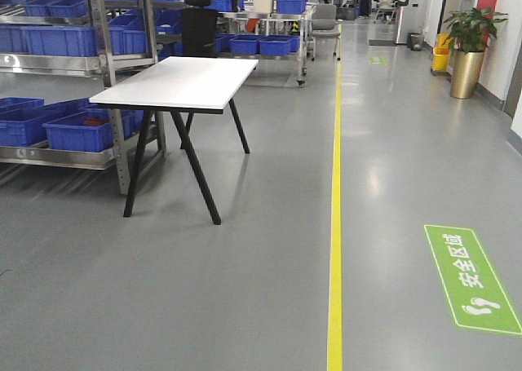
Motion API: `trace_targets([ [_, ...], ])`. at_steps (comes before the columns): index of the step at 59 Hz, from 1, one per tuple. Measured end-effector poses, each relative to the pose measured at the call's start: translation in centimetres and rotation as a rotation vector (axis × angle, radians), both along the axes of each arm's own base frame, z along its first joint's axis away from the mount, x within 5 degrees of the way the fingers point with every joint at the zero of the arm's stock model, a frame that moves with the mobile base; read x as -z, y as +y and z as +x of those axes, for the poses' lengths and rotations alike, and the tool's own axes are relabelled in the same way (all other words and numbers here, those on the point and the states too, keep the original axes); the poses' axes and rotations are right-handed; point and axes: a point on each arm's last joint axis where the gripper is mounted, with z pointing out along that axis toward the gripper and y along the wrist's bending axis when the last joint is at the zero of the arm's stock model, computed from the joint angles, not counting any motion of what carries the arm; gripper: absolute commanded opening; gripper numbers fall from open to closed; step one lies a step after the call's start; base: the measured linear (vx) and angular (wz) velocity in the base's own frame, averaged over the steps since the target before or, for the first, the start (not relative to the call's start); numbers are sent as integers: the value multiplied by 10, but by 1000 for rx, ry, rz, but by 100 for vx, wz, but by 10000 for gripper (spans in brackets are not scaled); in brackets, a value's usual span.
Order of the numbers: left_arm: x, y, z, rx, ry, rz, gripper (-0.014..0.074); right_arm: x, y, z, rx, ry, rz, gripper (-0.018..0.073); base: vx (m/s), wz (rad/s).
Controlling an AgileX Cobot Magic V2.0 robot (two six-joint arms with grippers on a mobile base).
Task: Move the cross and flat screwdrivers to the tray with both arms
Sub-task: 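Drive the base away from the table holding both screwdrivers, then drive along the blue-bin shelves to the grey metal tray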
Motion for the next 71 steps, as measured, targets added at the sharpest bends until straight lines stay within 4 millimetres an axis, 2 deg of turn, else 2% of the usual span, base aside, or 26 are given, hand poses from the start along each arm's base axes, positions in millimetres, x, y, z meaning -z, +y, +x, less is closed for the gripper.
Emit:
trace_targets([
  [35,0,0,0,0,0,0,3,-1,0,-2,0,-7,0,-8,44,9],
  [71,0,0,0,0,0,0,3,-1,0,-2,0,-7,0,-8,50,42],
])
